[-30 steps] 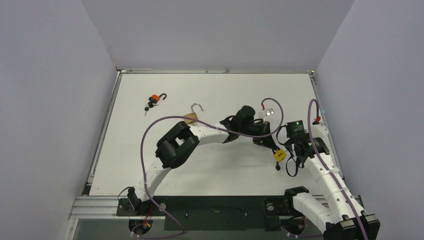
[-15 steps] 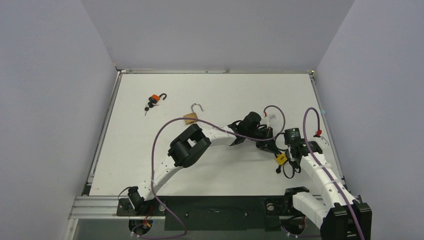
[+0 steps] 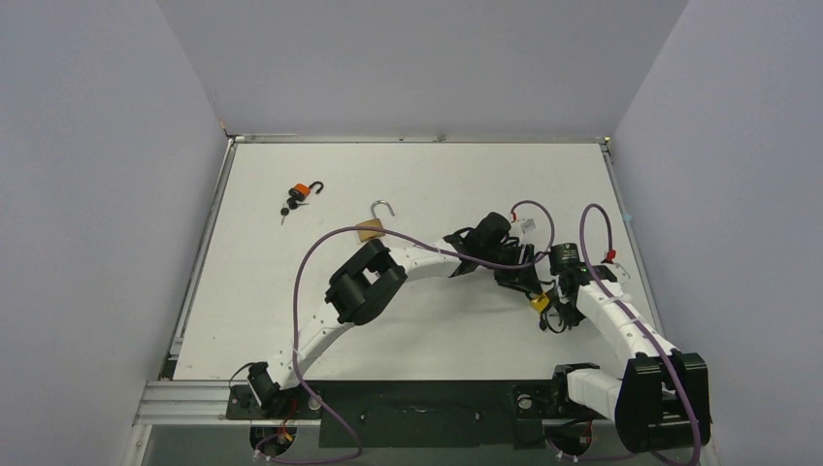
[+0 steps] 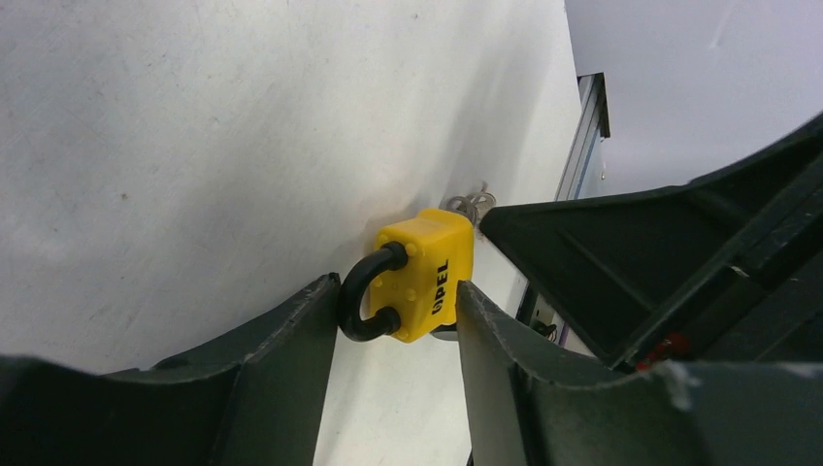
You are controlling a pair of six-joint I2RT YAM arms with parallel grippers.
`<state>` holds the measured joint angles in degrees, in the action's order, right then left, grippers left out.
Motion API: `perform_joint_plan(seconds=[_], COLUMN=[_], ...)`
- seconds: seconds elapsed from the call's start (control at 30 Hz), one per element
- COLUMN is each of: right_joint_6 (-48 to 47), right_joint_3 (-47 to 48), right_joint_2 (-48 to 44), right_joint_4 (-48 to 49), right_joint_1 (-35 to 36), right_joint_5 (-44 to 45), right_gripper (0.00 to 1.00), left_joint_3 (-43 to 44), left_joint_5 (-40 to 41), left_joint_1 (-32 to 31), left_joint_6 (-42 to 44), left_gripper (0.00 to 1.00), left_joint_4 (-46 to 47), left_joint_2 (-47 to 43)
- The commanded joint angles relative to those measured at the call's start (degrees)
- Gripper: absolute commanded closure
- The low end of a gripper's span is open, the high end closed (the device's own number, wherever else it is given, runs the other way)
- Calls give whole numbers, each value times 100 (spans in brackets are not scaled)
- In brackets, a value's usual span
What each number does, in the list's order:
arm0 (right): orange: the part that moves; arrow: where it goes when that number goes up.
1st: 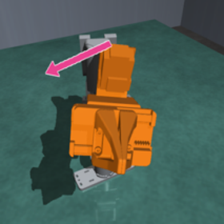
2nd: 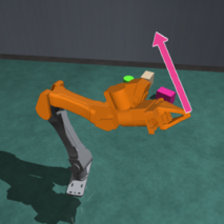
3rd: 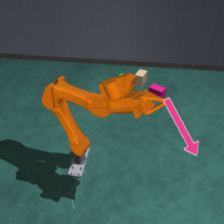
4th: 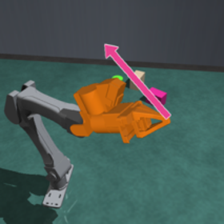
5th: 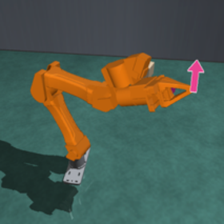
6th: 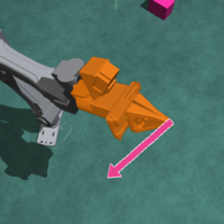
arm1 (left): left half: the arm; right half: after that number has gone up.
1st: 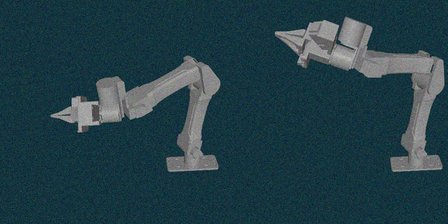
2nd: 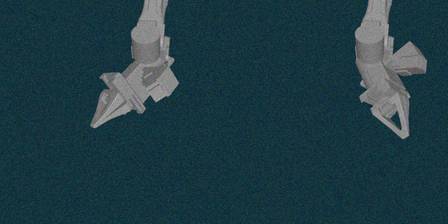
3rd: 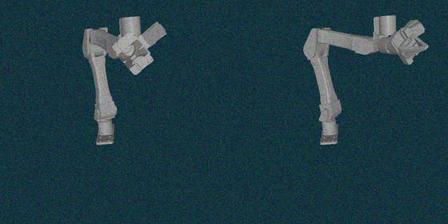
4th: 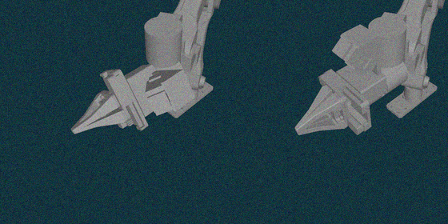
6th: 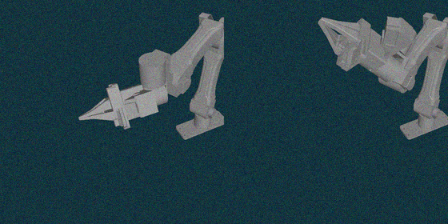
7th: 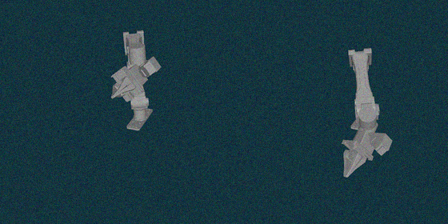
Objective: Lock with the key
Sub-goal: Place the key at the center of the board.
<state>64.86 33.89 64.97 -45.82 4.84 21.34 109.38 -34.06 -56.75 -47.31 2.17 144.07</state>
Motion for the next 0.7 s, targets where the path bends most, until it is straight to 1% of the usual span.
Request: perform_joint_plan(seconds=[0.0, 0.03, 0.1, 0.23, 0.37, 0.43, 0.5, 0.53, 0.57, 0.67], right_joint_6=[-449, -479, -568, -794, -991, -1121, -1393, -1478, -1631, -1832], right_joint_3=[366, 411, 481, 700, 961, 1112, 1282, 1341, 1465, 1836], right_joint_2=[-58, -113, -206, -363, -435, -431, -344, -287, -152, 247], right_joint_4=[279, 272, 249, 170, 161, 251, 452, 535, 716, 1084], right_joint_1=[-37, -36, -40, 2, 152, 380, 859, 987, 1244, 1702], right_joint_5=[-113, -113, -127, -69, 23, 92, 129, 109, 28, -106], right_gripper=[35, 31, 27, 25, 23, 23, 23, 23, 23, 26], left_joint_3=[312, 321, 282, -4, -486, -819, -1182, -1468, -1781, -2504], left_joint_5=[132, 149, 188, 242, 306, 394, 545, 665, 731, 1106], left_joint_1=[74, 84, 118, 253, 421, 517, 614, 653, 737, 921], left_joint_6=[439, 471, 547, 621, 630, 659, 729, 777, 803, 906], left_gripper=[52, 52, 52, 52, 51, 51, 51, 51, 51, 51], left_joint_4=[-203, -304, -408, -388, -325, -322, -377, -416, -480, -690], left_joint_2=[-671, -728, -930, -1453, -2003, -2371, -2793, -3106, -3254, -4136])
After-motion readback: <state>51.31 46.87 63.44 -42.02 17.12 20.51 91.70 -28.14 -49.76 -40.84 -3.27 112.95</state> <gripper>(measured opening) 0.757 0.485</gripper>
